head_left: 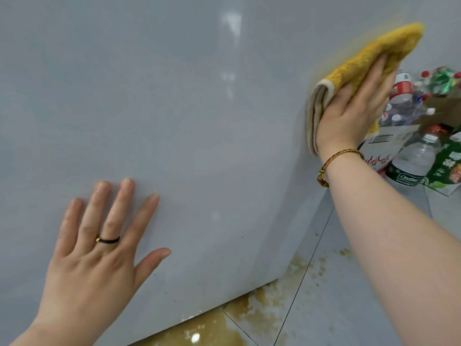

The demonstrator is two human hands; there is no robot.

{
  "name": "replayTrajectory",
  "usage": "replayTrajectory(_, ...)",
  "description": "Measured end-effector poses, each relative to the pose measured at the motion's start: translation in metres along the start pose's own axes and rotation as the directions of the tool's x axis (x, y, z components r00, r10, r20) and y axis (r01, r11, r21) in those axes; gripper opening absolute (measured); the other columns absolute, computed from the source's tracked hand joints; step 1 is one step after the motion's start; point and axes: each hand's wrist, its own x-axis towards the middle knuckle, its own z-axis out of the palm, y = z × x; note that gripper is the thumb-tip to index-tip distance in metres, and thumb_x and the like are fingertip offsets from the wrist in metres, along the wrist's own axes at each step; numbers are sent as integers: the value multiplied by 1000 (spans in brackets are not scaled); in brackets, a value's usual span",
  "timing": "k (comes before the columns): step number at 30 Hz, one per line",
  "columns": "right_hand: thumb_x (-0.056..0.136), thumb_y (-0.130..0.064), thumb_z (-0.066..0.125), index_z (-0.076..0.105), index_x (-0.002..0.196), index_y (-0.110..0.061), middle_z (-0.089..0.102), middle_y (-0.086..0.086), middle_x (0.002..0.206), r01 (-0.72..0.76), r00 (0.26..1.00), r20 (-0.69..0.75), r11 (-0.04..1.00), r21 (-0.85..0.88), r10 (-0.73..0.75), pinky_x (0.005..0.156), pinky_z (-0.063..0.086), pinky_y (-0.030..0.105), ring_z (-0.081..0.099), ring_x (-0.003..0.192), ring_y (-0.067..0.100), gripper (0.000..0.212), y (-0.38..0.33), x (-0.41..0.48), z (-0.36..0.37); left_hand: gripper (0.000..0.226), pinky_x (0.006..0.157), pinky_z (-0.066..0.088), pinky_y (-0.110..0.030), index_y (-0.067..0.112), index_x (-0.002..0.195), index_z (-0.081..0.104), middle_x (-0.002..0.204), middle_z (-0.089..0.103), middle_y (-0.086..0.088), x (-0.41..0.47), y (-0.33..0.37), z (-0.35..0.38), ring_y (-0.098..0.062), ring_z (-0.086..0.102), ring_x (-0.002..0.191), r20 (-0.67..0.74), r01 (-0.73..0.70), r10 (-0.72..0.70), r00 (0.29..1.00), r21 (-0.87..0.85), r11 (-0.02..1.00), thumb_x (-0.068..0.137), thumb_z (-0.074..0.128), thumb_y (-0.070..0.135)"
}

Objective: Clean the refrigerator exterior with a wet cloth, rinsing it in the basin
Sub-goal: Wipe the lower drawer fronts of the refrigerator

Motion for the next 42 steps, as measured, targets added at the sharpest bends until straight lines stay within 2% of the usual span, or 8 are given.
replayTrajectory(8, 97, -31, 23, 9, 146, -12, 1, 16, 155, -540, 829, 186, 841, 27, 527, 110, 5, 28, 7, 142, 29, 55, 7, -74, -10, 63, 116, -1, -39, 23, 144, 18, 155, -5, 2, 1, 12, -6, -18, -5, 143, 4, 82, -82, 997, -15, 997, 91, 21, 57)
replayTrajectory(15, 85, -42, 21, 28, 141, -1, 15, 28, 149, 60, 975, 209, 993, 97, -79, 111, 9, 41, 16, 138, 41, 70, -32, -39, -14, 64, 115, 2, -42, 22, 146, 15, 156, -4, 2, 0, 12, -2, -19, -3, 143, -20, 82, -82, 996, -17, 997, 92, 22, 56)
replayTrajectory(19, 92, -41, 21, 20, 144, -8, 11, 21, 152, 123, 983, 136, 992, 6, -123, 112, 9, 38, 12, 140, 35, 62, -22, 19, -14, 63, 114, 6, -42, 22, 145, 19, 156, 0, 1, -3, 12, 5, -19, 0, 143, -65, 78, -78, 995, -12, 997, 92, 26, 55)
replayTrajectory(24, 100, -30, 26, 14, 146, -15, 7, 11, 154, -176, 978, 121, 983, 59, 168, 109, 18, 30, 15, 140, 25, 50, 2, 27, -13, 63, 114, 7, -43, 21, 145, 19, 156, 1, 0, -2, 10, 8, -20, 1, 143, -94, 71, -69, 993, 17, 997, 92, 28, 54)
replayTrajectory(28, 101, -28, 25, 15, 146, -17, 11, 9, 155, -508, 858, 152, 853, 117, 491, 109, 15, 27, 15, 141, 22, 48, 19, -12, -13, 64, 114, 6, -44, 21, 146, 17, 156, -1, 0, -4, 13, 8, -20, -1, 143, -85, 93, -92, 992, 3, 996, 92, 27, 54)
replayTrajectory(35, 100, -27, 27, 8, 147, -18, 0, 9, 156, -702, 687, 294, 711, 35, 664, 115, 10, 37, 7, 142, 26, 52, 32, -148, -10, 70, 114, 5, -46, 20, 146, 15, 156, -5, 0, -4, 14, 9, -21, -3, 143, -59, 101, -102, 993, -8, 995, 88, 33, 53)
replayTrajectory(38, 98, -17, 32, 14, 146, -13, 2, 11, 155, -615, 769, 280, 785, 77, 575, 114, 8, 33, 7, 143, 25, 51, 18, -127, -13, 76, 114, 4, -45, 19, 146, 15, 156, -4, 0, -5, 14, 8, -21, -2, 143, -63, 90, -89, 994, 11, 996, 82, 41, 51)
replayTrajectory(42, 87, -33, 36, 33, 140, -12, 15, 18, 152, -124, 976, 206, 967, 221, 78, 111, 5, 37, 12, 140, 32, 57, -35, -94, -7, 65, 113, 9, -47, 22, 146, 13, 156, -4, 2, -5, 18, 13, -20, -3, 143, -77, 127, -128, 989, -22, 992, 91, 29, 53)
